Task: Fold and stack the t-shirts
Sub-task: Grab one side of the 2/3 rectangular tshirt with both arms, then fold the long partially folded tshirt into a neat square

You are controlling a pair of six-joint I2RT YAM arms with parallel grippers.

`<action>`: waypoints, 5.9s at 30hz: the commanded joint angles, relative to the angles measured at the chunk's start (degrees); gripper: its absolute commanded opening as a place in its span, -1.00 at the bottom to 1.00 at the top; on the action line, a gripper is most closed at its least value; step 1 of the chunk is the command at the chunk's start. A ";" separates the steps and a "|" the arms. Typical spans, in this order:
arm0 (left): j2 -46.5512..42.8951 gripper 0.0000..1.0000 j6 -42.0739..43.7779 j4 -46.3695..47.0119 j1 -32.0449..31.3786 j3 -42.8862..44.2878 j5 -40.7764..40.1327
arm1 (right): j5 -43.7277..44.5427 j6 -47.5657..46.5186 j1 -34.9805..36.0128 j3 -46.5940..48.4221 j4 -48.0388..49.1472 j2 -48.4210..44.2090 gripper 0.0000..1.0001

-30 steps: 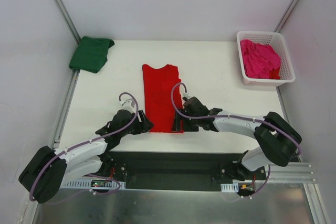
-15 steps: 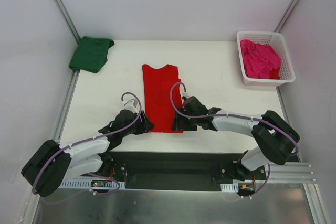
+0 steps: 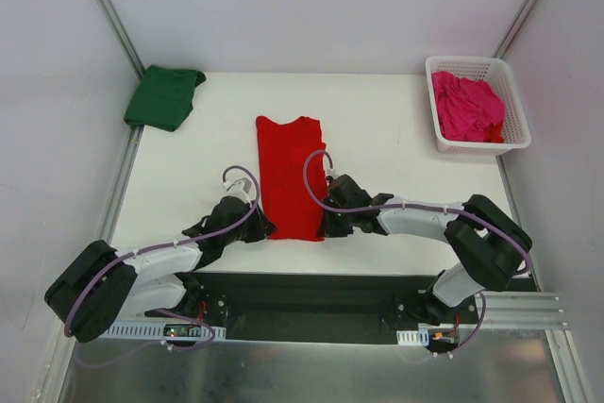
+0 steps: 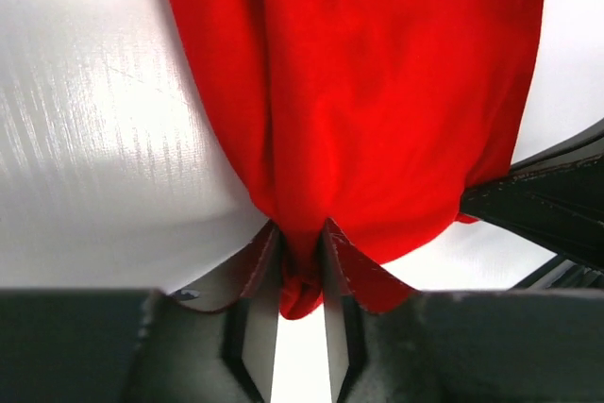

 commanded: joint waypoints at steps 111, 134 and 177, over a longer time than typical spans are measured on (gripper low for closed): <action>39.35 -0.99 19.26 -4.74 21.89 53.62 6.11 | -15.08 -25.73 -26.14 65.37 -12.15 39.09 -0.15; 29.96 0.16 25.94 -10.54 24.97 58.90 5.49 | -9.72 -29.15 -28.60 47.11 -11.36 21.71 0.48; 71.16 -1.00 -8.25 18.02 23.39 80.60 45.67 | -8.66 -23.09 -24.82 15.81 -12.42 -3.01 -0.97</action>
